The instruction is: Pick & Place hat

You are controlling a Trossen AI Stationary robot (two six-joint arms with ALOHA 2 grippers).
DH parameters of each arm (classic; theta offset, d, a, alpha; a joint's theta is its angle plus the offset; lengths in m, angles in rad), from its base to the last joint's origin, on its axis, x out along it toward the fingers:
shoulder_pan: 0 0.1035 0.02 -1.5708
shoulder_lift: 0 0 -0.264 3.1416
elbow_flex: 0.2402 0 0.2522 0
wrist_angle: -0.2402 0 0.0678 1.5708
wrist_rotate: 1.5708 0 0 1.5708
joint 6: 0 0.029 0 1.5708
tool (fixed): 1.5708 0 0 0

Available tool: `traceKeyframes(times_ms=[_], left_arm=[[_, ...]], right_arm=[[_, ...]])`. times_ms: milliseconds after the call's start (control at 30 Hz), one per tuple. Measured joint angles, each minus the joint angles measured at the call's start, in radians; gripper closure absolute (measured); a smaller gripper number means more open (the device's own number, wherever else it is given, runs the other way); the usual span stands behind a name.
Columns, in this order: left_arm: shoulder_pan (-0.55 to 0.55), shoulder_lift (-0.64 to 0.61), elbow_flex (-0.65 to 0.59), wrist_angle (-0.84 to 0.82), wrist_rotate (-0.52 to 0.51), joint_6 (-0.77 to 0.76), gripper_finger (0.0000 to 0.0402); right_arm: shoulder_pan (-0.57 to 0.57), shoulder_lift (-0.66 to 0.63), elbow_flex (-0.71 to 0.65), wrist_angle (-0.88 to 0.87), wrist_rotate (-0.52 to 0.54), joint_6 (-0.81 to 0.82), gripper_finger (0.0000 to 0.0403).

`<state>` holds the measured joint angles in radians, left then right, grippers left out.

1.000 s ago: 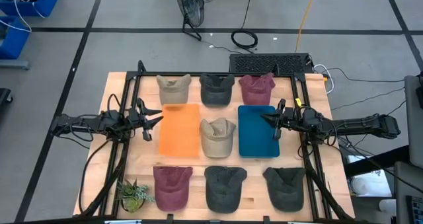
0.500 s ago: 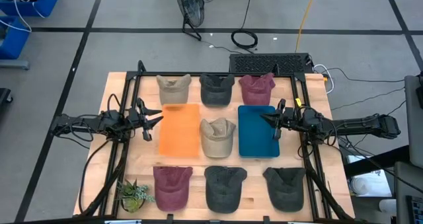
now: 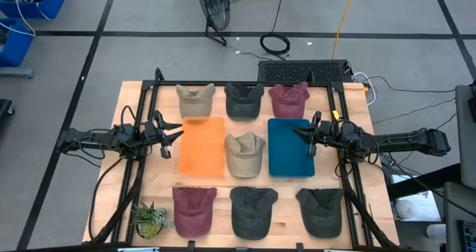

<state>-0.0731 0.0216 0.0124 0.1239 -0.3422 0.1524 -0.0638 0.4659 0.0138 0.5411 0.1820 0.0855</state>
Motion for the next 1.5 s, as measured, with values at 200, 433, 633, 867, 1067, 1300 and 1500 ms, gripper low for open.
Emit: traceKeyframes(times_ms=[200, 433, 633, 867, 1067, 1300, 1500], left_arm=[[0.000, 0.000, 0.000, 0.000, 0.000, 0.000, 0.0282], [0.000, 0.000, 0.000, 0.000, 0.000, 0.000, 0.0282], [0.000, 0.000, 0.000, 0.000, 0.000, 0.000, 0.0282], [0.000, 0.000, 0.000, 0.000, 0.000, 0.000, 0.0282], [0.000, 0.000, 0.000, 0.000, 0.000, 0.000, 0.0282], [0.000, 0.000, 0.000, 0.000, 0.000, 0.000, 0.0282], [0.000, 0.000, 0.000, 0.000, 0.000, 0.000, 0.0282]], right_arm=[[0.000, 0.000, 0.000, 0.000, 0.000, 0.000, 0.0403], [0.000, 0.000, 0.000, 0.000, 0.000, 0.000, 0.0403], [0.000, 0.000, 0.000, 0.000, 0.000, 0.000, 0.0403], [0.000, 0.000, 0.000, 0.000, 0.000, 0.000, 0.0403], [0.000, 0.000, 0.000, 0.000, 0.000, 0.000, 0.0403], [0.000, 0.000, 0.000, 0.000, 0.000, 0.000, 0.0403], [0.000, 0.000, 0.000, 0.016, 0.000, 0.000, 0.0403]])
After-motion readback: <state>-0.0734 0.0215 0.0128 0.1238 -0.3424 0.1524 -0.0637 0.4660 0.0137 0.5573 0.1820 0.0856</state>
